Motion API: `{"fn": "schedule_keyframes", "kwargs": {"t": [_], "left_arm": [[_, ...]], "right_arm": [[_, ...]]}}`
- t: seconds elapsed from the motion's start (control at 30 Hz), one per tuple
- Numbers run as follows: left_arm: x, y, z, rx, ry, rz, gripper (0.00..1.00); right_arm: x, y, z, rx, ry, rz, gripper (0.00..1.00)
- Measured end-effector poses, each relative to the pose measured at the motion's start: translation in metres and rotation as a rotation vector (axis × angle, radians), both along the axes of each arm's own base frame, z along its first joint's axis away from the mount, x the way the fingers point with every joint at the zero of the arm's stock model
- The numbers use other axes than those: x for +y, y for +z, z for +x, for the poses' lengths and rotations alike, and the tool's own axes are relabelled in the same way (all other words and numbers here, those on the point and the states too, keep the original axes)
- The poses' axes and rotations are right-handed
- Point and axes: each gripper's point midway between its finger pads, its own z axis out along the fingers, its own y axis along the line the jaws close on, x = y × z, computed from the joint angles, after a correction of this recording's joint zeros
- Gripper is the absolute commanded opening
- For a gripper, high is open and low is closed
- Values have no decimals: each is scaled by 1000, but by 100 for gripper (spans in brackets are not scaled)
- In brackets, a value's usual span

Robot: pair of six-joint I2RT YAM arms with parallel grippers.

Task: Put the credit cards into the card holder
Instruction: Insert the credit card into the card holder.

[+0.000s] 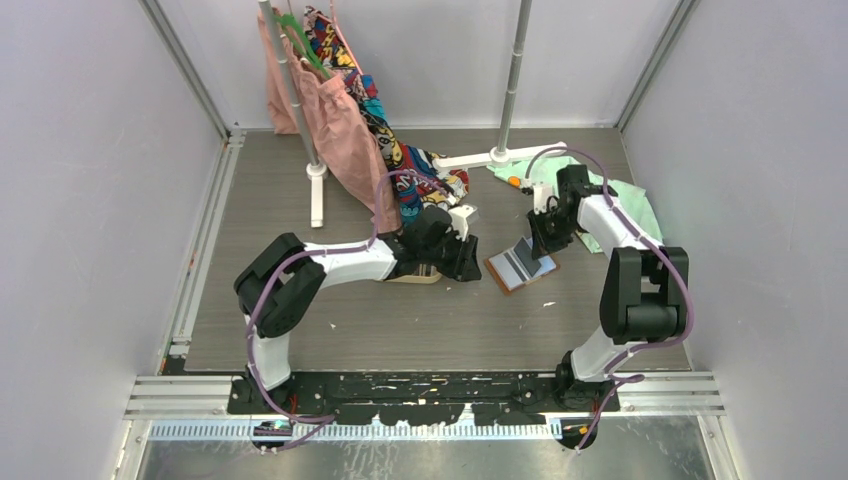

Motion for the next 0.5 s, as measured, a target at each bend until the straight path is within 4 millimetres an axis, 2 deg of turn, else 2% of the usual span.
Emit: {"fn": "schedule_keyframes", "kwargs": {"t": [0.17, 0.5], "left_arm": [[6, -7, 2, 0, 8, 17, 43], [16, -15, 4, 4, 32, 41, 43]], "right_arm": [[2, -4, 3, -26, 37, -89, 3], [22, -4, 2, -38, 117, -81, 19]]}}
